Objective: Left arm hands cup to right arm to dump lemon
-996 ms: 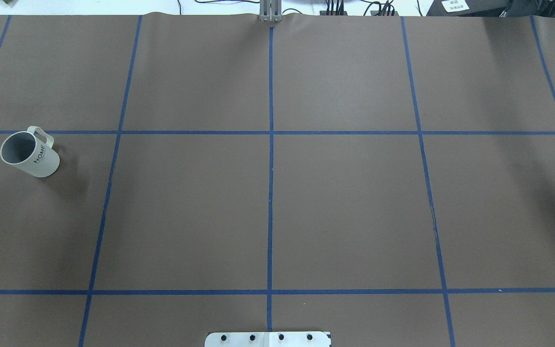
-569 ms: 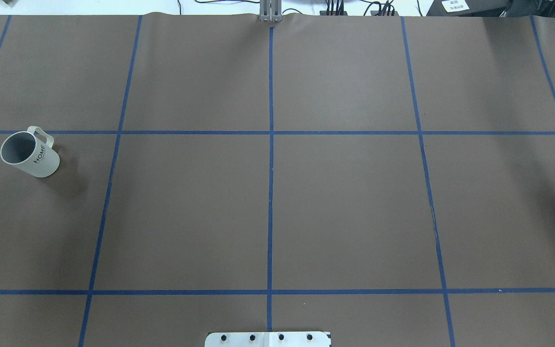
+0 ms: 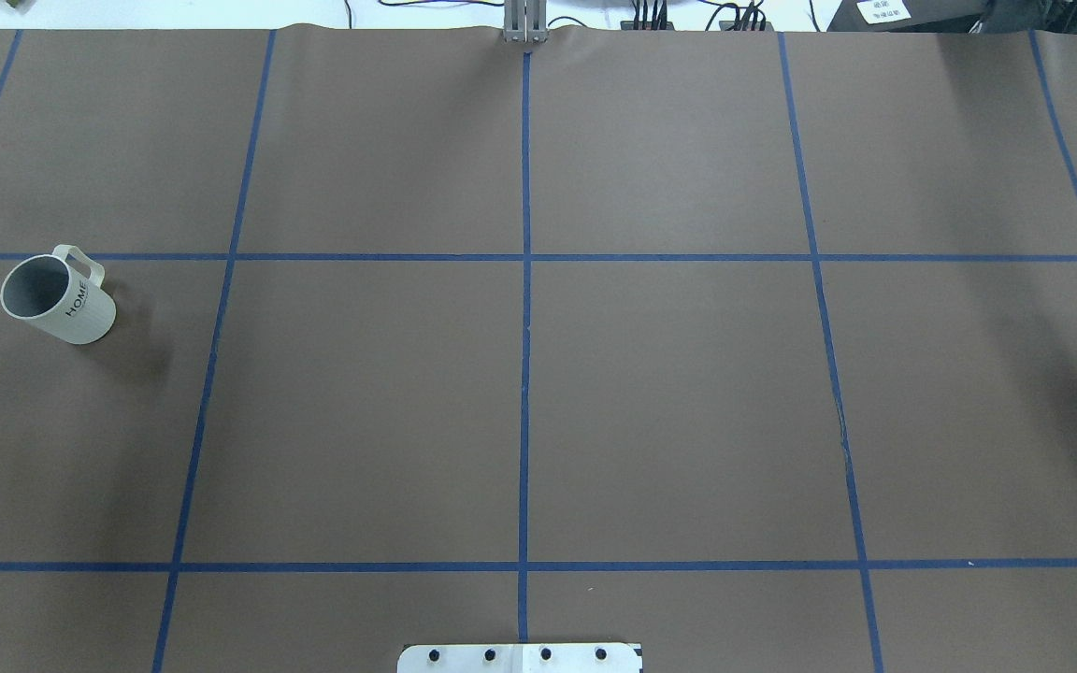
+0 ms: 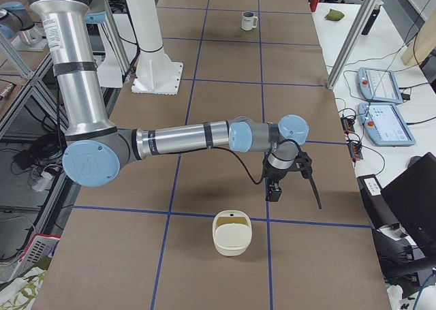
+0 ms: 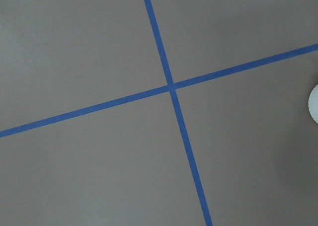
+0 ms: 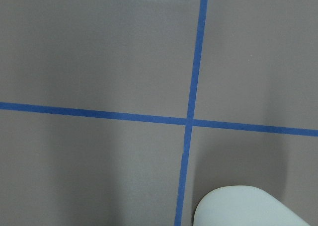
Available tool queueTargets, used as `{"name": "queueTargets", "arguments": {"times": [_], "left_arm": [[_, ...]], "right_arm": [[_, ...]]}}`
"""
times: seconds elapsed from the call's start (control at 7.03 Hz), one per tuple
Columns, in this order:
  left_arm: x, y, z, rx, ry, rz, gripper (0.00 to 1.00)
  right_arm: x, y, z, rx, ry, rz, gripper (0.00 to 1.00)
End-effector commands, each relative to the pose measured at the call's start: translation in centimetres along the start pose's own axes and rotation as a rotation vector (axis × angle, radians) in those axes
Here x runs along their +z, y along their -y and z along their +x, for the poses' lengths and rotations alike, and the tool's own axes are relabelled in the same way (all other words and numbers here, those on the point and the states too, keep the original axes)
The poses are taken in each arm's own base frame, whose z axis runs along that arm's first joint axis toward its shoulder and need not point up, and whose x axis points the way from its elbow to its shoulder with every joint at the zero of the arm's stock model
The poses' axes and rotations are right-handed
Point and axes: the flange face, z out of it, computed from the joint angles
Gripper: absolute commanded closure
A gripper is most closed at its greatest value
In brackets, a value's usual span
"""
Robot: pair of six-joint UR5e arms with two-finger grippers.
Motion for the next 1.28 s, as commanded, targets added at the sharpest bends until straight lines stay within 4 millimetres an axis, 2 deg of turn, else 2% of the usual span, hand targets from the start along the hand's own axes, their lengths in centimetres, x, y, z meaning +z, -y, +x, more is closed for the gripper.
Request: {"name": "queueTargets", "arguments": {"times": [0.0, 1.14], "left_arm": [[0.45, -0.75, -0.30, -0.008, -0.001, -0.010, 0.00], [0.34, -0.71, -0.22, -0.007, 0.001, -0.008, 0.00]], "right_arm": [[0.89, -0.90, 0.77, 0.013, -0.007, -0.016, 0.00], [0.57, -0.69, 0.51, -0.011, -0.007, 0.012, 0.00]]}}
